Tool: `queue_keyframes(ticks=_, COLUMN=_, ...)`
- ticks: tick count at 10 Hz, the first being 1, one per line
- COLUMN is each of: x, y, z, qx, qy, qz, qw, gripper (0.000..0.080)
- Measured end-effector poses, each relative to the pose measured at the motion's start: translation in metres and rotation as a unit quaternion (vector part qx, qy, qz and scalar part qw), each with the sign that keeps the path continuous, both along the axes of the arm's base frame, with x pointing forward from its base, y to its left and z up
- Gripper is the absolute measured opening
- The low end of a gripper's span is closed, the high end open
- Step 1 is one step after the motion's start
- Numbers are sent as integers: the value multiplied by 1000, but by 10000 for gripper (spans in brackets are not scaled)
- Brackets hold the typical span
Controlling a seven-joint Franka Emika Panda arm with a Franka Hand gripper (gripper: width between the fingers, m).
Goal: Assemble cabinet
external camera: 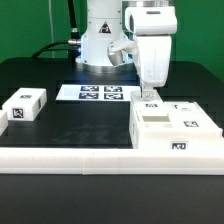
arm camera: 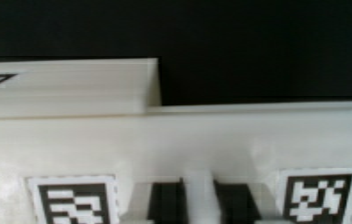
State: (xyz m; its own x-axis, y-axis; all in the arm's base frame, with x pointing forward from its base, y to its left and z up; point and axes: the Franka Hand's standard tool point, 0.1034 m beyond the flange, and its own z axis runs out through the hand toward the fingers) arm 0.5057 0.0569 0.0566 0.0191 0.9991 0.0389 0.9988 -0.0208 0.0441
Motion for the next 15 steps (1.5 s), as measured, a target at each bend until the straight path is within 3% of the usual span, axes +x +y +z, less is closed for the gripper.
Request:
queue_keyframes(ticks=2, x=21, y=-1, z=1, qx=0, qy=3, qz=-3, qw=1000, gripper=71)
queue_keyframes(ticks=8, x=27, y=-8, z=1, qx=-3, qy=11, qz=-7, qw=1000, gripper=71)
queue_keyframes(ticks=11, x=52, y=-9, z=3, qx=1, qy=-2, qz=-1, qw=1000, gripper=71)
queue_keyframes(ticks=15, x=70, y=-11, z=3, qx=1, qy=1, qz=2, qw=1000, gripper=71)
